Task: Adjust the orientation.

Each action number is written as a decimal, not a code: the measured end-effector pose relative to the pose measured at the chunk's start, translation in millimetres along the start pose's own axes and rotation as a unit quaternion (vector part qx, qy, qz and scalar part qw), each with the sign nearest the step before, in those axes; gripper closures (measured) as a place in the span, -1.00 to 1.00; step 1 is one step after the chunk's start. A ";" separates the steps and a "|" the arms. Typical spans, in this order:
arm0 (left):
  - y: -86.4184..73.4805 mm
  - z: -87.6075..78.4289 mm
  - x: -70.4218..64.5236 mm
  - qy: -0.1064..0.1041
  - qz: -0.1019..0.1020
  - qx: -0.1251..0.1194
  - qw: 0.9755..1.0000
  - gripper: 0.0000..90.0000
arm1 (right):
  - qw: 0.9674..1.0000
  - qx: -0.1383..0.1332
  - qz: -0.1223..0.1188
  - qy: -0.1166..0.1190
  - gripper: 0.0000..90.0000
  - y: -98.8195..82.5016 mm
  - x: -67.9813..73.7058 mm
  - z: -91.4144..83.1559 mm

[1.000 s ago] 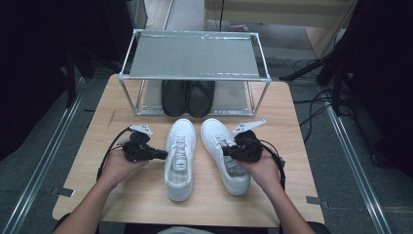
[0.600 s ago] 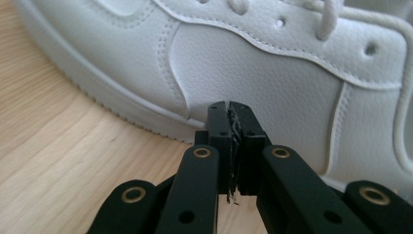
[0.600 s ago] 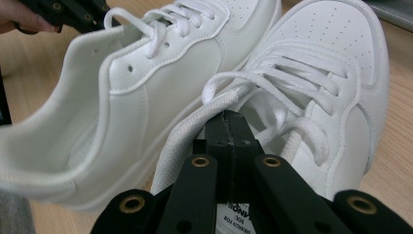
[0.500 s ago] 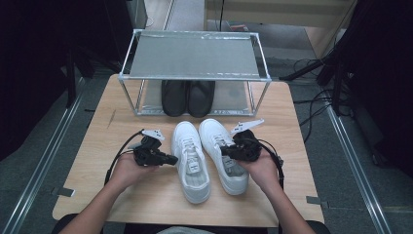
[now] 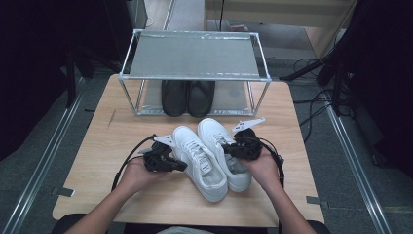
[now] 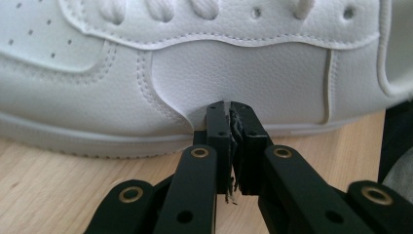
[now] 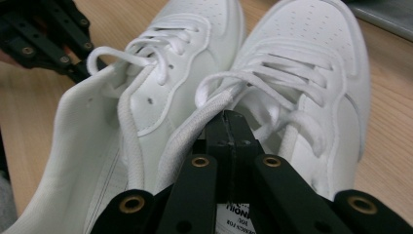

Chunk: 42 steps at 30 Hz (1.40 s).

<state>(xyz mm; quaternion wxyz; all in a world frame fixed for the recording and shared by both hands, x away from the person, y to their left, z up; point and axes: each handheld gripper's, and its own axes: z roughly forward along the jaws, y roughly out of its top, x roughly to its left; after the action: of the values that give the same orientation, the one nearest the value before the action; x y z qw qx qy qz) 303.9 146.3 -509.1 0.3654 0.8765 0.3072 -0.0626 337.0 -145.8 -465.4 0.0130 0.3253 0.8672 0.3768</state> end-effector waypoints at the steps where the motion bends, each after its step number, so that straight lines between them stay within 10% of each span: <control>1: 0.3 0.2 -0.9 -0.001 0.000 0.000 1.000 0.93 | 1.000 0.001 0.000 0.001 1.00 0.4 -1.3 -0.4; 24: -10.3 -58.5 9.4 0.013 -0.014 -0.071 0.997 0.43 | 0.998 -0.066 0.006 0.002 0.53 -13.6 4.6 -44.1; 42: -18.5 -65.8 24.6 0.048 -0.034 -0.068 0.996 0.01 | 0.996 -0.094 0.009 -0.011 0.10 -19.7 40.0 -31.8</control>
<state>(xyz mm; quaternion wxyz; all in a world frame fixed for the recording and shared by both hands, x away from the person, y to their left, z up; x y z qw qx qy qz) 305.3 213.2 -480.7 0.4064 0.8406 0.3577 -0.0123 286.0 -153.2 -446.8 0.0497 0.3342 0.8251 0.4528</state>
